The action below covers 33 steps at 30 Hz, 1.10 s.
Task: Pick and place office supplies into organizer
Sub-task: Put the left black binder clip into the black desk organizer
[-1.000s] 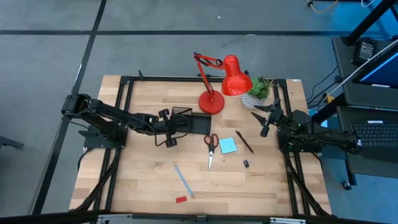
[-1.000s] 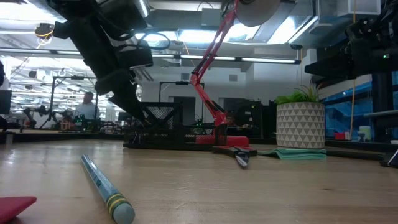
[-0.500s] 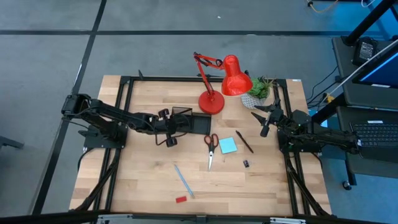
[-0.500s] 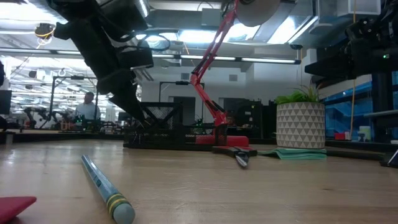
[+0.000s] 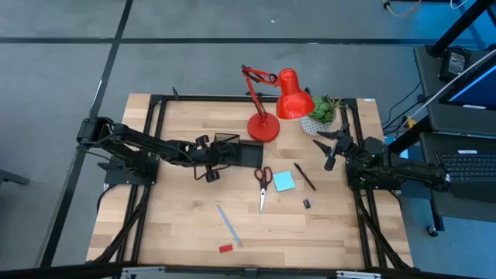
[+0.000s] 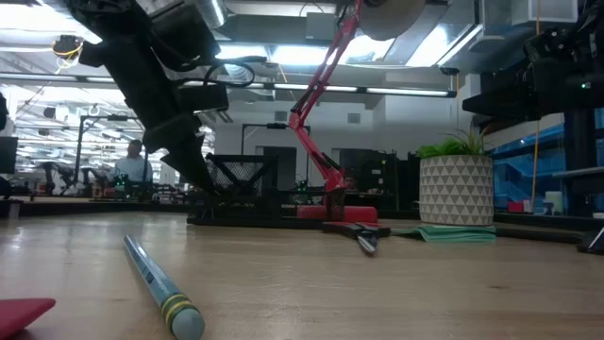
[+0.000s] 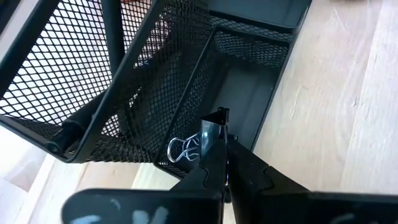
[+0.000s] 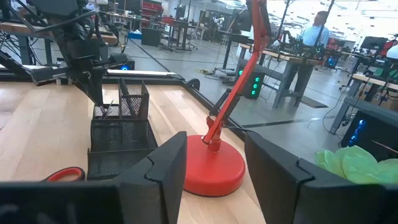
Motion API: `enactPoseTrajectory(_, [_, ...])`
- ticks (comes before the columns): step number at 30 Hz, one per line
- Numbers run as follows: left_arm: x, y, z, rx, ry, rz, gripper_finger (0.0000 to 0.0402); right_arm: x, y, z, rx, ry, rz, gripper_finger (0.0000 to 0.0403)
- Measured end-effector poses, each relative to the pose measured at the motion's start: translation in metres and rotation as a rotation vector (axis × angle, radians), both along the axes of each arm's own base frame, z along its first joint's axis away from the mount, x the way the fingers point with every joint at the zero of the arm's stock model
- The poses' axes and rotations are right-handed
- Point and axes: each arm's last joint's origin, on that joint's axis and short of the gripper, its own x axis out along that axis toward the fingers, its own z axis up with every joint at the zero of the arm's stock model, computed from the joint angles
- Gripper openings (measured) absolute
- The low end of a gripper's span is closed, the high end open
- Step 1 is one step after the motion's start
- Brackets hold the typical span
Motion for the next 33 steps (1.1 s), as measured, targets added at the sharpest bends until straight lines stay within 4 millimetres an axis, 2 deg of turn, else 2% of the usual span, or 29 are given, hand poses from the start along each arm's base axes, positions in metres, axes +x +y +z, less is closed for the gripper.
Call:
enactPoseTrajectory(7, [0.0,0.0,0.0,0.0,0.0,-0.001,0.001,0.0,0.0,0.0,0.0,0.0,0.0,0.0165])
enactPoseTrajectory(21, [0.0,0.001,0.0,0.042,0.008,0.0,0.0049,0.0,0.0,0.0,0.0,0.0,0.0,0.0165])
enactPoseTrajectory(29, [0.004,-0.002,0.004,0.132,0.003,-0.1,0.0066,0.0,0.0,0.0,0.0,0.0,0.0,0.0165])
enactPoseTrajectory(33, [0.01,-0.006,0.012,0.152,-0.02,-0.123,0.0073,0.0,0.0,0.0,0.0,0.0,0.0,0.0165])
